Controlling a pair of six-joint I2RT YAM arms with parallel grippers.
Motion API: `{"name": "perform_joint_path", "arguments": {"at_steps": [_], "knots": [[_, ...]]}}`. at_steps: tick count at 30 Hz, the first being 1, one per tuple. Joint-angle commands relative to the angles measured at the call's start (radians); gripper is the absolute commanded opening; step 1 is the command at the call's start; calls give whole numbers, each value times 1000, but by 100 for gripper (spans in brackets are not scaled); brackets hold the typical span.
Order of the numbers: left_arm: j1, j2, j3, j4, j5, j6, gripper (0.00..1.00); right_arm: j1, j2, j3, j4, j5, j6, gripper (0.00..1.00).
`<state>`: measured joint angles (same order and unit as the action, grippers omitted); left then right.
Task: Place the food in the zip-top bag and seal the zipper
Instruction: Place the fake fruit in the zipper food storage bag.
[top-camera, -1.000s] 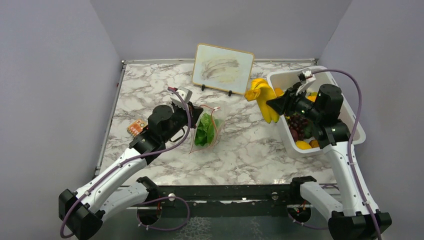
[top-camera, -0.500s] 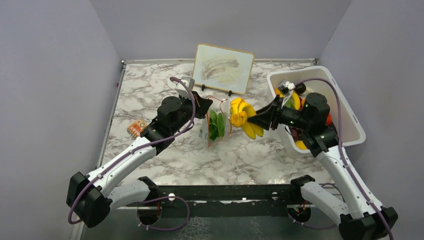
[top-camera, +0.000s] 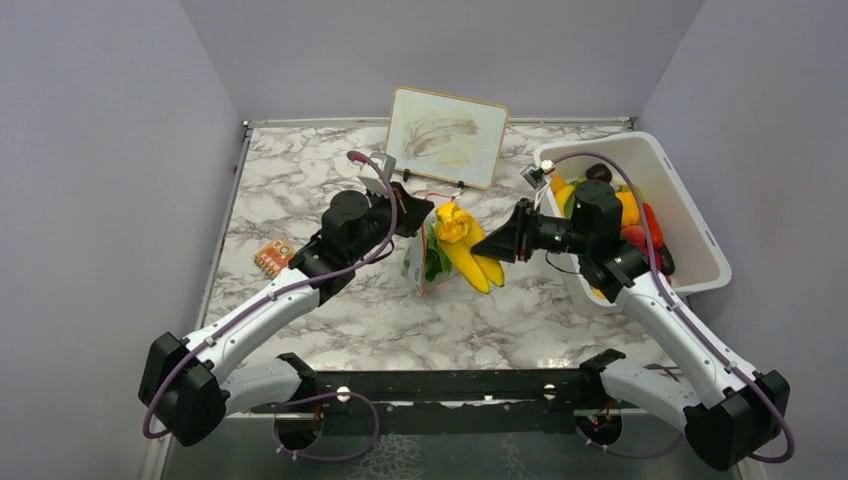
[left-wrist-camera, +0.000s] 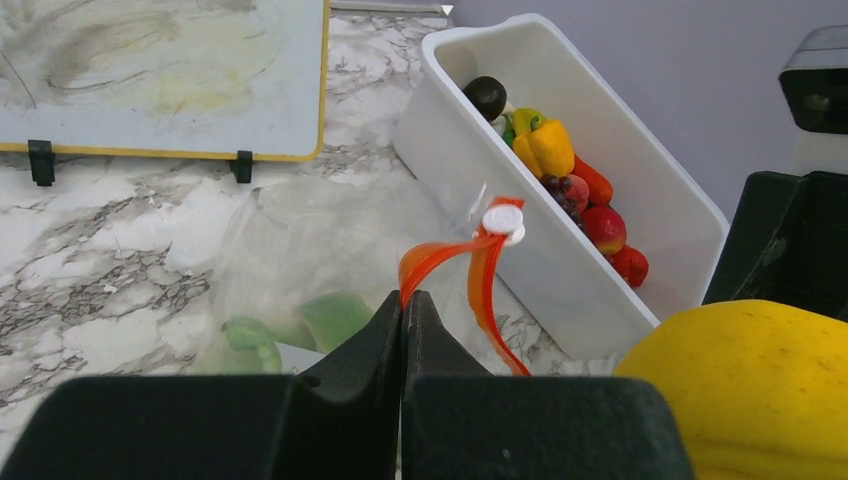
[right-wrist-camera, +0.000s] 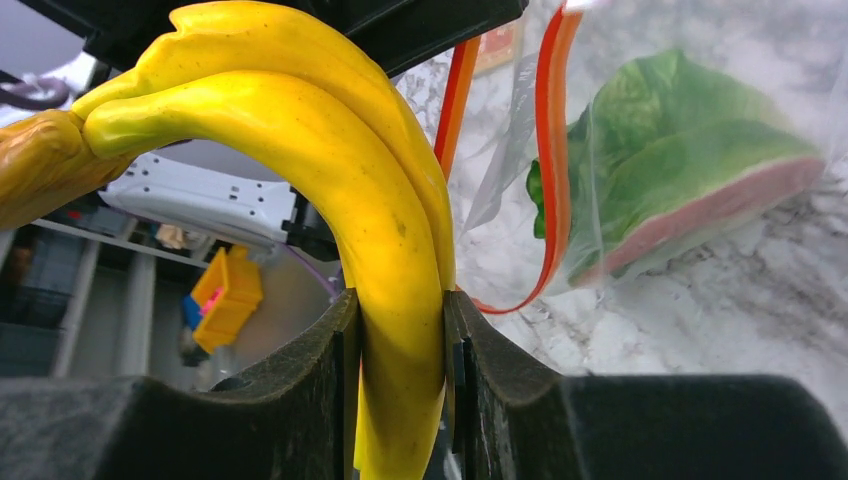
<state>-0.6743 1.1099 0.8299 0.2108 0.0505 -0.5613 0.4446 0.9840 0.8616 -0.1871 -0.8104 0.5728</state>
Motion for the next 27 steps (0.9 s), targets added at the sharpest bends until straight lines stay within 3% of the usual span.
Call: {"name": "perform_joint_path", "arguments": {"at_steps": [1,12,22,27], "knots": [[1,6,32,71,56,53,0,11,41,-10,-33,31,179,9],[0,71,80,140,188,135,0,11,111,19,-190,167,162,9],[-1,35,25,201,276,165,0,11,79,2,-303,305,222,14],[-1,21,8,203,325,180,0,11,86,74,-385,418,200,11]]}}
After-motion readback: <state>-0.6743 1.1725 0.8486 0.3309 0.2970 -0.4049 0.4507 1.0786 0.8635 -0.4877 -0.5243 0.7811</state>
